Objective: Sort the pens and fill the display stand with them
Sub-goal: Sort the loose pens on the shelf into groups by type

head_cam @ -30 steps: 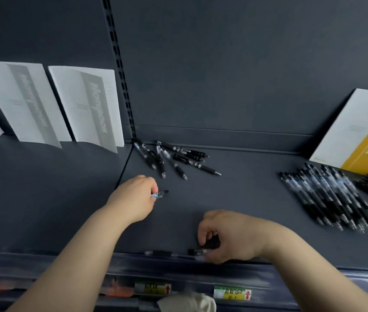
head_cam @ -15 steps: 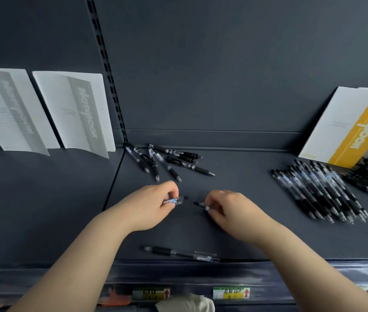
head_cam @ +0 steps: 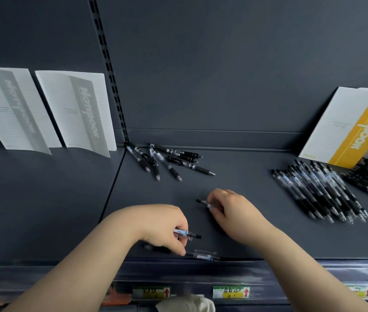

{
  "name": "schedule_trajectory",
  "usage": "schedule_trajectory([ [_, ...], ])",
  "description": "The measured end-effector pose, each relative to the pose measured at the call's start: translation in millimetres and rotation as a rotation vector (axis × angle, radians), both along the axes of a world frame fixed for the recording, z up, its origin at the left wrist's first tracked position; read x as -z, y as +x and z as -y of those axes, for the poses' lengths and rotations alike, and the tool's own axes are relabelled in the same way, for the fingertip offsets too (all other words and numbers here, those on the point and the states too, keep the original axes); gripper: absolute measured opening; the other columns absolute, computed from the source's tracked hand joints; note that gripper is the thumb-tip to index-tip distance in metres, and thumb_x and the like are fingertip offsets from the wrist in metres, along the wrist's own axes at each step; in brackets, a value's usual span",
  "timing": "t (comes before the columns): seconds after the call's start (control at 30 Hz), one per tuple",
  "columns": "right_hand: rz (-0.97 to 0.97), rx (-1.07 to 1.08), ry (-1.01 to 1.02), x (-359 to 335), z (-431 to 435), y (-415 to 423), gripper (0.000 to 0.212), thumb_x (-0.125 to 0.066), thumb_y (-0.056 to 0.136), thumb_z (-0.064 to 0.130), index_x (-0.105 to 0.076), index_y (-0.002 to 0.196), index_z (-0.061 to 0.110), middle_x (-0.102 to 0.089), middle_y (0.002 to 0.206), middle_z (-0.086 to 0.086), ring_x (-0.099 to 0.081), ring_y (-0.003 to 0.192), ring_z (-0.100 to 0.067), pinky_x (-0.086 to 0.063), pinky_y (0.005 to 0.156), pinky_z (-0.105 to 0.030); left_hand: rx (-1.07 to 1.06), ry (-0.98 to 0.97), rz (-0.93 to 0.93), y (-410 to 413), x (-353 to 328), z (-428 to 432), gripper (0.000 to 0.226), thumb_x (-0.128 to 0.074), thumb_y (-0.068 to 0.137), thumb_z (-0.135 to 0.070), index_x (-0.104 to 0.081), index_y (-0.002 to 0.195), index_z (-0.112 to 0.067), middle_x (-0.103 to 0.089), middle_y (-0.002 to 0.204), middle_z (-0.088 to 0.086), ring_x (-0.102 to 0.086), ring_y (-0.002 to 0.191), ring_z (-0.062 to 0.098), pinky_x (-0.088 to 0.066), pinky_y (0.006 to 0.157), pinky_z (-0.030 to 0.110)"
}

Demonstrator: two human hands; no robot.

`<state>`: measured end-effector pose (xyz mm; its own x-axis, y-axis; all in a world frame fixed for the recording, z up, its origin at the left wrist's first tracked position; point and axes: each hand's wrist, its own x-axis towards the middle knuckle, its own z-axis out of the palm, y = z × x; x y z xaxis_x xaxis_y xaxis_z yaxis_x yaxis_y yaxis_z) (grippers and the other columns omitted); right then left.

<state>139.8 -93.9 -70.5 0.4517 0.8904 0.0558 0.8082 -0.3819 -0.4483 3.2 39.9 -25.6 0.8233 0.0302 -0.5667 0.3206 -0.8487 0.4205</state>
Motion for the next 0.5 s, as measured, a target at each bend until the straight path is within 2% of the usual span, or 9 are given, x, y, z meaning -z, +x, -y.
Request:
schedule_trajectory([
  [0.07,-0.007,0.005,0.012,0,1,0,0.012,-0.05,0.092,0.025,-0.054,0.102,0.021,-0.049,0.087,0.008,-0.049,0.081,-0.015,-0.045,0.074,-0.03,0.023,0.032,-0.002,1,-1,2,0.015,-0.068,0.082,-0.028,-0.067,0.091,-0.016,-0.055,0.076,-0.007,-0.046,0.054,0.002,-0.035,0.039,0.006],
  [0.17,-0.005,0.009,0.002,-1,3,0,0.017,-0.05,0.093,0.025,-0.058,0.107,0.021,-0.057,0.096,0.003,-0.054,0.09,-0.017,-0.044,0.078,-0.026,0.024,0.148,0.018,4,3,5,0.01,-0.067,0.077,-0.026,-0.065,0.085,-0.019,-0.058,0.078,-0.007,-0.05,0.061,0.007,-0.042,0.055,0.02],
  [0.23,-0.028,0.008,0.028,-2,4,0,0.021,-0.051,0.093,0.024,-0.062,0.11,0.02,-0.06,0.102,0.002,-0.056,0.095,-0.016,-0.042,0.079,-0.021,-0.032,0.239,0.054,6,7,3,0.009,-0.064,0.073,-0.027,-0.059,0.078,-0.021,-0.054,0.076,-0.008,-0.051,0.068,0.014,-0.041,0.059,0.027],
  [0.33,-0.114,0.069,0.144,-9,4,0,0.018,-0.053,0.093,0.022,-0.065,0.106,0.019,-0.061,0.093,0.007,-0.056,0.086,-0.008,-0.036,0.07,-0.009,-0.181,0.237,0.118,7,10,-10,0.012,-0.06,0.07,-0.03,-0.051,0.069,-0.023,-0.053,0.073,-0.006,-0.054,0.066,0.018,-0.038,0.056,0.028],
  [0.4,-0.267,0.16,0.23,-15,1,2,0.011,-0.052,0.093,0.023,-0.062,0.099,0.023,-0.058,0.077,0.01,-0.054,0.064,-0.002,-0.038,0.062,-0.007,-0.267,0.179,0.193,7,8,-21,0.016,-0.062,0.073,-0.029,-0.05,0.066,-0.022,-0.05,0.067,-0.006,-0.047,0.058,0.014,-0.033,0.054,0.027],
  [0.5,-0.655,0.277,0.348,-23,-5,2,0.01,-0.048,0.096,0.023,-0.058,0.094,0.021,-0.054,0.065,0.005,-0.05,0.048,-0.007,-0.043,0.054,-0.024,-0.49,-0.038,0.39,8,2,-27,0.018,-0.066,0.076,-0.025,-0.055,0.071,-0.012,-0.05,0.057,-0.011,-0.041,0.053,0.006,-0.033,0.055,0.024],
])
